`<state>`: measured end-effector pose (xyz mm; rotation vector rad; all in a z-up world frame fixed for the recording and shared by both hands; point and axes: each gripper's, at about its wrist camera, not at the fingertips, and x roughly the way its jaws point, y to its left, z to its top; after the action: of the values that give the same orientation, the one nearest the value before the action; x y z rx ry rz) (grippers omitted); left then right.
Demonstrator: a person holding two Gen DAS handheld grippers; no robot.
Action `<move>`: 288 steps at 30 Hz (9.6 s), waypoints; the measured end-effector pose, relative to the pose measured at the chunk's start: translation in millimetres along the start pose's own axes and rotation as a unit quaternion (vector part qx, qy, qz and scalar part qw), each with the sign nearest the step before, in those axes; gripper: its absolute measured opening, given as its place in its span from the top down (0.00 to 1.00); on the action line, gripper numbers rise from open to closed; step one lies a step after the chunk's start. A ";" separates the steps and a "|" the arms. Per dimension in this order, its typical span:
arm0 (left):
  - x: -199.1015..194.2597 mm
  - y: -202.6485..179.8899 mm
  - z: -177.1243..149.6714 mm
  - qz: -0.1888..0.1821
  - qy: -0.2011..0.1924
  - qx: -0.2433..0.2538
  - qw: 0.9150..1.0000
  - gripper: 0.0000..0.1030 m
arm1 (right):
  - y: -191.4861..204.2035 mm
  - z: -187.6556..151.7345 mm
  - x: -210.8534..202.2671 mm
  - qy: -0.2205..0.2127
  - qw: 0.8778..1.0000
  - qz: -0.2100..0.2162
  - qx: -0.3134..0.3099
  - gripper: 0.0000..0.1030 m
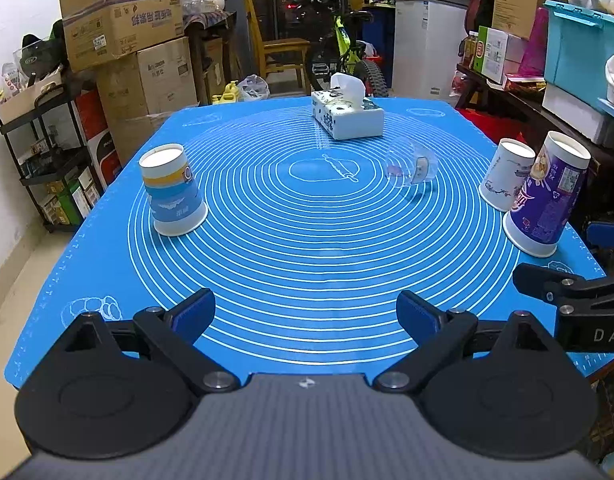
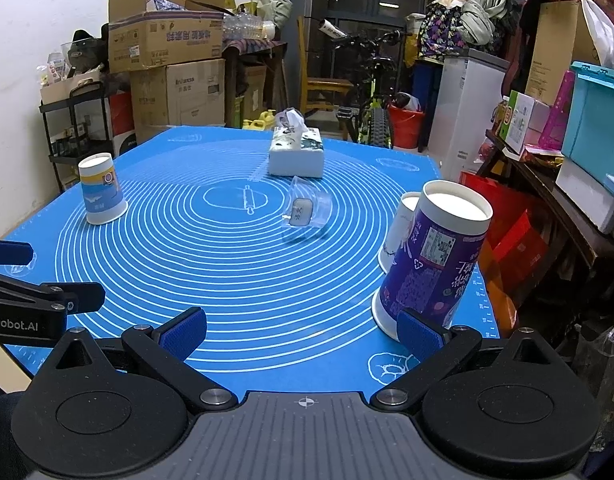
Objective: Flip cup upside down
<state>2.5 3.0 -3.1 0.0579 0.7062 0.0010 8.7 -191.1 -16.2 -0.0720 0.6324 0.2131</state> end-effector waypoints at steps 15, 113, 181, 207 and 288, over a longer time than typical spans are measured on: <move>36.1 -24.4 41.0 -0.006 -0.013 0.121 0.993 0.06 | -28.1 40.8 -5.5 -0.056 0.998 -0.016 -0.002 0.02; 103.2 -30.7 28.5 -0.042 0.061 0.143 0.987 0.18 | -25.9 48.2 20.6 -0.035 0.999 0.023 -0.008 0.02; 42.1 100.1 8.9 0.008 0.007 -0.039 0.999 0.10 | 38.3 40.4 145.9 0.195 0.878 0.131 0.416 0.39; 43.8 94.6 8.1 0.007 0.015 -0.044 0.999 0.10 | 86.2 29.2 114.1 0.005 0.999 0.029 -0.032 0.36; -23.5 2.5 -29.5 -0.040 0.001 0.011 0.999 0.10 | 20.9 -26.2 -45.5 -0.014 0.999 0.034 -0.005 0.09</move>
<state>-34.5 6.6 -10.2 0.0504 0.7100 -0.0826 -46.8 -182.2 -10.3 -0.0567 0.6064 0.2825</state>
